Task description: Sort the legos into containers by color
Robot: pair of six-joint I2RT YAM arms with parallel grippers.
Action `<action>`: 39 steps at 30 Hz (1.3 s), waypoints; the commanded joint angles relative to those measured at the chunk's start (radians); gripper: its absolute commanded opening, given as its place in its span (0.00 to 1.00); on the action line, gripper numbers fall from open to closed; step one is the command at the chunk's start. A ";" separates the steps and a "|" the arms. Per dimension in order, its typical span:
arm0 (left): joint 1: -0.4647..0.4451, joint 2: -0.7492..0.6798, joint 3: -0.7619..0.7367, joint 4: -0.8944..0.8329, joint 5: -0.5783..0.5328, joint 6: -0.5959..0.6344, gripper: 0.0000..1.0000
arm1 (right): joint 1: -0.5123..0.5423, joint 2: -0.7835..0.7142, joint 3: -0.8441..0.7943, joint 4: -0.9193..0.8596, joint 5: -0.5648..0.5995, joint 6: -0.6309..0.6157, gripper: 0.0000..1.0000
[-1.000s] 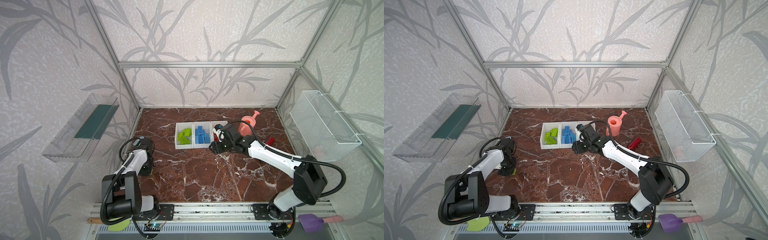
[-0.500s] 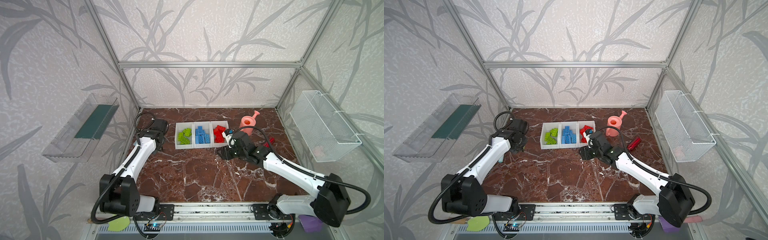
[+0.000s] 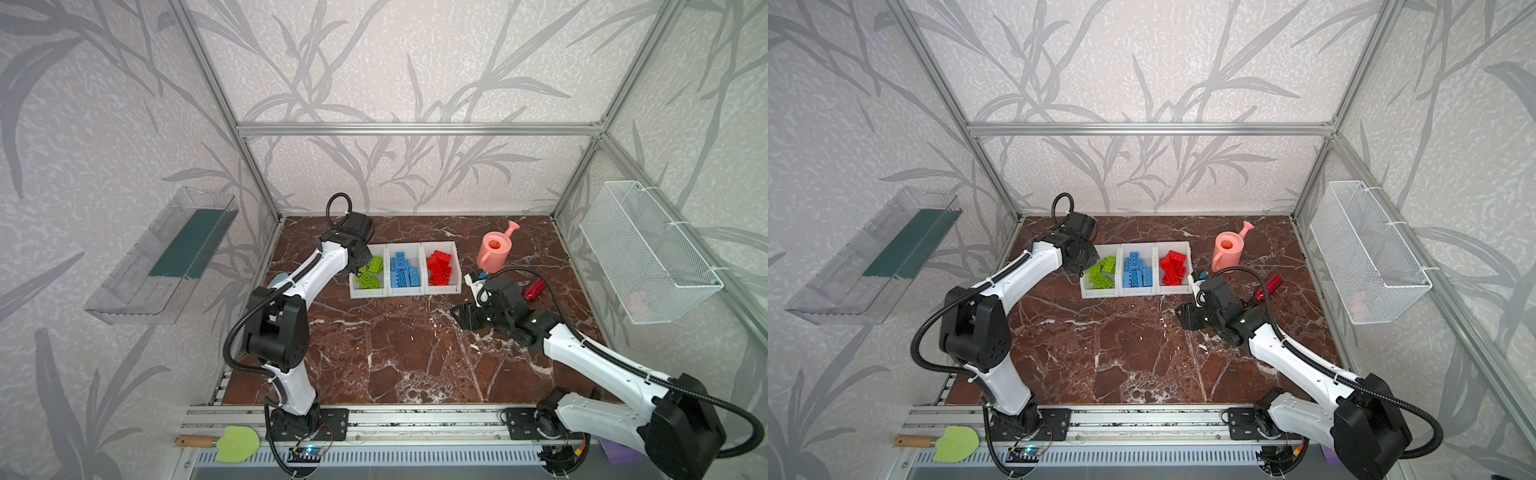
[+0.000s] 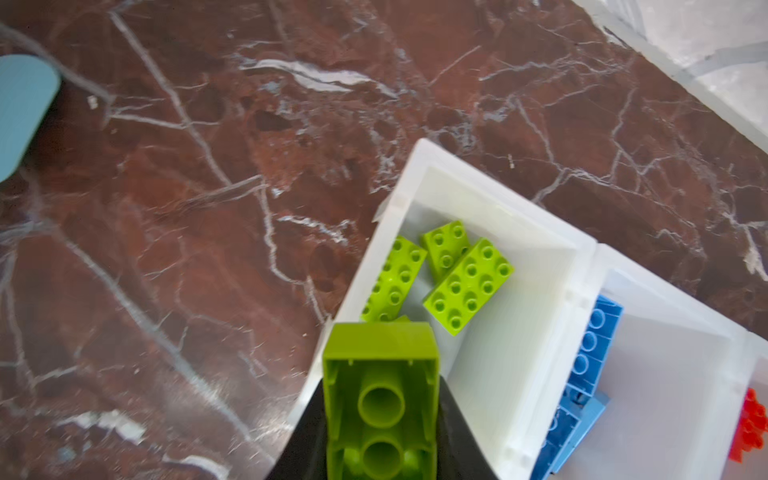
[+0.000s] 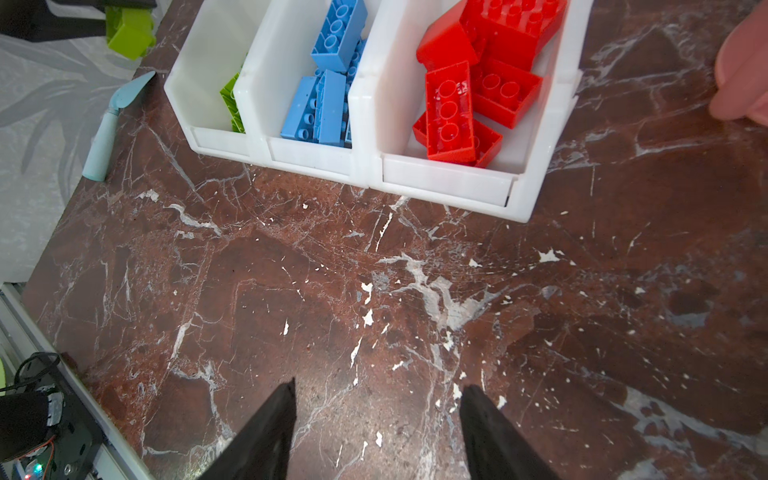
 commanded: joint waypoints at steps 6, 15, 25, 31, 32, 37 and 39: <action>-0.019 0.142 0.150 -0.014 0.054 0.121 0.34 | -0.035 -0.025 -0.021 0.047 -0.016 0.008 0.64; -0.045 0.163 0.203 -0.026 0.055 0.190 0.76 | -0.043 -0.036 -0.016 0.042 -0.006 -0.001 0.72; -0.055 -0.049 0.082 -0.017 0.022 0.221 0.92 | -0.050 -0.133 -0.005 -0.036 0.154 -0.045 0.91; -0.053 -0.249 -0.073 -0.027 -0.023 0.251 0.96 | -0.053 -0.209 -0.022 -0.049 0.298 -0.072 0.99; -0.053 -0.289 -0.102 -0.035 -0.038 0.251 0.97 | -0.053 -0.221 -0.031 -0.043 0.324 -0.072 0.99; -0.052 -0.470 -0.242 -0.069 -0.074 0.276 0.98 | -0.052 -0.301 -0.116 0.027 0.445 -0.103 1.00; -0.052 -0.538 -0.287 -0.097 -0.109 0.284 0.98 | -0.053 -0.347 -0.164 0.082 0.461 -0.152 0.99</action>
